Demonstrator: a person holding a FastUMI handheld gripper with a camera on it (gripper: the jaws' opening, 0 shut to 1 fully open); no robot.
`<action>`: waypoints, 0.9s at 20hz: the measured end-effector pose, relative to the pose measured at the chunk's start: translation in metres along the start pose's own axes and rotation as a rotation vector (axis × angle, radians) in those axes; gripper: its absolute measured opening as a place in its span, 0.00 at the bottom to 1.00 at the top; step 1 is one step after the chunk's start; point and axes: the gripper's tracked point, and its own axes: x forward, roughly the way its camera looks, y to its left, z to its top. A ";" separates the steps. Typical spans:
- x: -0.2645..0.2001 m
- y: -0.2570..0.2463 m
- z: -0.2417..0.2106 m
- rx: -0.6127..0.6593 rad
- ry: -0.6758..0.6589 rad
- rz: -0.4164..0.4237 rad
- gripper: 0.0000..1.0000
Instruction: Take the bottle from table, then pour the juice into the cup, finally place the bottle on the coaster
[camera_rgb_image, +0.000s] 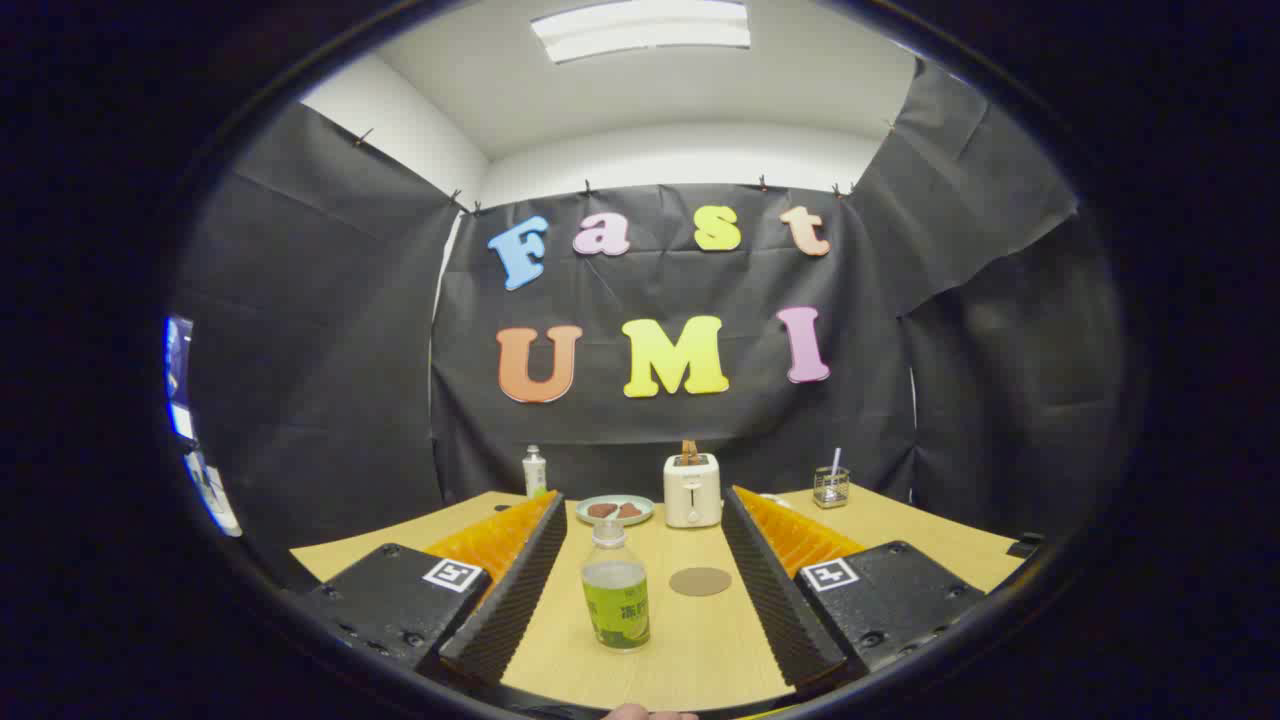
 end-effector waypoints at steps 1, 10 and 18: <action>0.001 0.000 0.000 -0.001 0.002 -0.001 1.00; 0.004 -0.004 -0.004 -0.022 0.000 -0.006 1.00; 0.007 -0.002 -0.010 -0.027 0.014 -0.010 1.00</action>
